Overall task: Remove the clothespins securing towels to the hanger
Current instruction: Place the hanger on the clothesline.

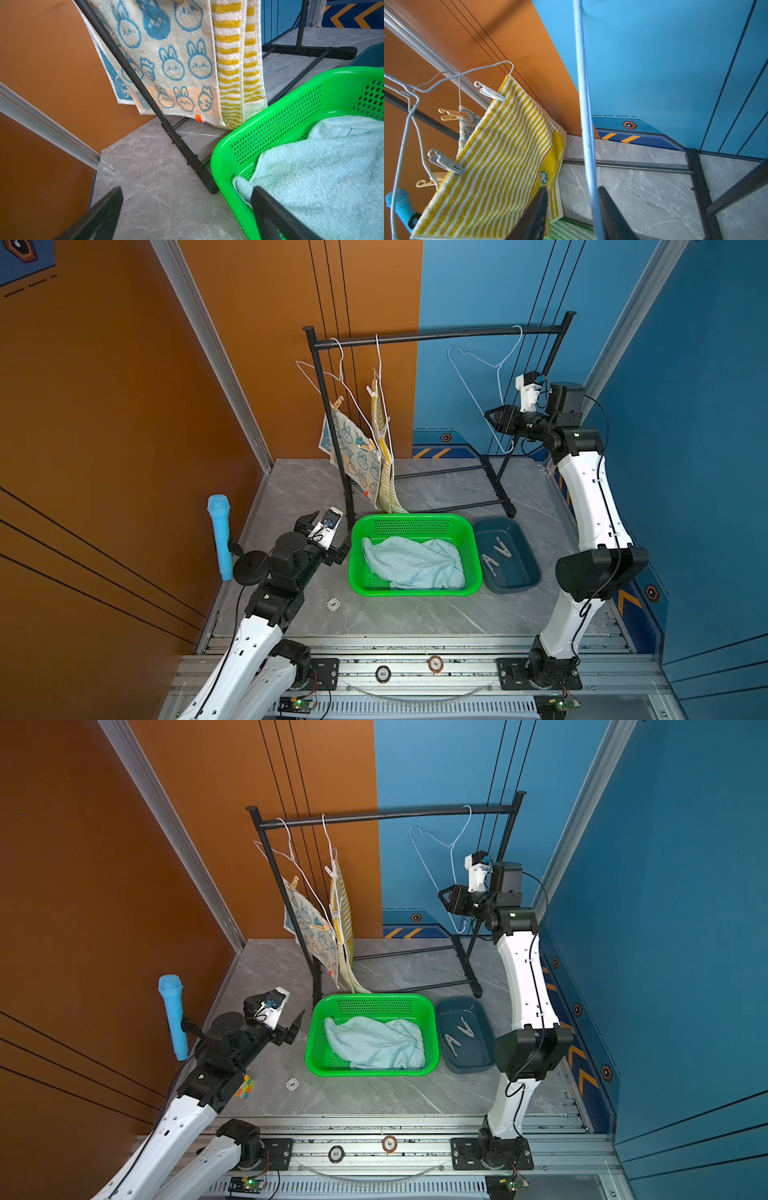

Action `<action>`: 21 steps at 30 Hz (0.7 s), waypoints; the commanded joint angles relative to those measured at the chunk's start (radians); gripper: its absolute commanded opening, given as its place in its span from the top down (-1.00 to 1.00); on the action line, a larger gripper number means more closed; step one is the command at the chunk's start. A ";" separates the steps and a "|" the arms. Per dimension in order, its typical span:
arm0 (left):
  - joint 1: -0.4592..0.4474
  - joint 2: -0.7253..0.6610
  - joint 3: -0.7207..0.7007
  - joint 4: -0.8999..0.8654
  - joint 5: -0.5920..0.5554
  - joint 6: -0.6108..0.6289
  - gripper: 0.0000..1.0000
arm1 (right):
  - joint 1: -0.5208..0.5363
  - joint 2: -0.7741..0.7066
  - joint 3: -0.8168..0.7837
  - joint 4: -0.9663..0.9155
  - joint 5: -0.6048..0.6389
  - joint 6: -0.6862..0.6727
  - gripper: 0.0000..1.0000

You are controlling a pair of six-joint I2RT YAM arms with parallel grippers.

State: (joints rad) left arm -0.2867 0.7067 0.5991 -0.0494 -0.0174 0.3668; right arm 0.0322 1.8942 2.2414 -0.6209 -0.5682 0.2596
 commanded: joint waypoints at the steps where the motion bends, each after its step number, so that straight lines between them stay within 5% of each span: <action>1: 0.014 0.000 -0.007 0.003 0.030 -0.021 -0.95 | -0.005 -0.033 0.012 -0.035 0.013 -0.017 0.02; 11: 0.031 0.005 -0.005 0.010 0.048 -0.032 -0.96 | -0.002 -0.125 0.012 -0.082 0.136 -0.080 -0.40; 21: 0.034 -0.002 -0.006 0.010 0.058 -0.038 -0.95 | 0.102 -0.285 -0.046 -0.180 0.450 -0.267 -0.87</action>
State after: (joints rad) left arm -0.2615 0.7105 0.5991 -0.0486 0.0132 0.3462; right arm 0.1081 1.6535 2.2234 -0.7517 -0.2409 0.0669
